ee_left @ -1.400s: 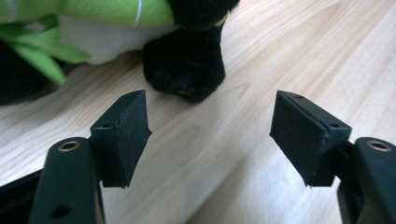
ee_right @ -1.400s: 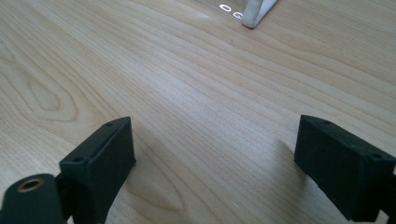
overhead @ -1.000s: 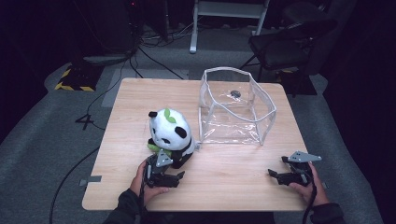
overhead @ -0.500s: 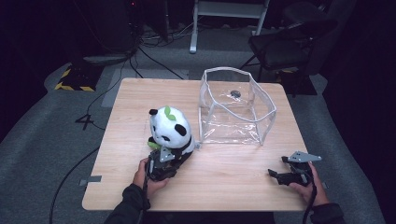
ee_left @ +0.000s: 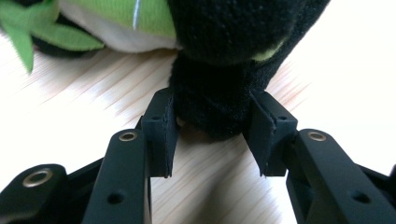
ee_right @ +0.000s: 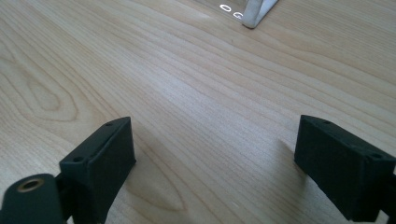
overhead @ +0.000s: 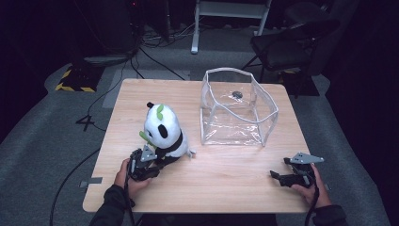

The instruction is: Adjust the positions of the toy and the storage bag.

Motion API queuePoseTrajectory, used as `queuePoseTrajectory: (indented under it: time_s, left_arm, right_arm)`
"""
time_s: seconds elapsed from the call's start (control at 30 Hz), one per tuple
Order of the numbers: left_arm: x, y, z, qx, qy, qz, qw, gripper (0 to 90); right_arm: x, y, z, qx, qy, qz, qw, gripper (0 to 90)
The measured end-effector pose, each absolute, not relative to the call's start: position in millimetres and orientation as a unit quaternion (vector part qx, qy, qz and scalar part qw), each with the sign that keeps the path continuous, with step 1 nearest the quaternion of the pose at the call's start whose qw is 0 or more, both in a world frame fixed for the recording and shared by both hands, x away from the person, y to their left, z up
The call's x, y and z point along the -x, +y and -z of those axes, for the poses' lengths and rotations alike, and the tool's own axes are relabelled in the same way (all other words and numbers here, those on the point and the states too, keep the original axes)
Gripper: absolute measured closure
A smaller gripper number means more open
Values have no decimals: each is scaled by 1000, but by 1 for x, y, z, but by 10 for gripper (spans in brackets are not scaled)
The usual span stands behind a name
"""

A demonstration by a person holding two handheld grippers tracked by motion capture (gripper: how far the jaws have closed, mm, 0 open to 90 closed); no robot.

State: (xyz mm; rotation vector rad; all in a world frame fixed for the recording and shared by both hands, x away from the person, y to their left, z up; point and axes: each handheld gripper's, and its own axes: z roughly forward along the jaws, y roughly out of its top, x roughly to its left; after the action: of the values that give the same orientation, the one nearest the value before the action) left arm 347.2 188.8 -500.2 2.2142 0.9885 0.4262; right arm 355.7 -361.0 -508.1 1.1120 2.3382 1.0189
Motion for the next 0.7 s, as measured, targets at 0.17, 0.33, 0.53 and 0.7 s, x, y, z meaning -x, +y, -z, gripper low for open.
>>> queuePoseTrajectory:
  time_s: [0.17,0.33,0.53,0.7]
  left_arm:
    - [-350,209,501,-839,403,-166,326,556]
    - [-352,225,502,-821,436,-168,328,539]
    - [-342,231,493,-800,450,-183,351,418]
    - [-330,226,476,-775,473,-203,366,204]
  right_arm:
    - [-356,-361,508,-393,827,-360,179,121]
    - [-356,-361,508,-393,827,-360,179,122]
    - [-356,-361,508,-393,827,-360,179,121]
    - [-356,-361,508,-393,827,-360,179,121]
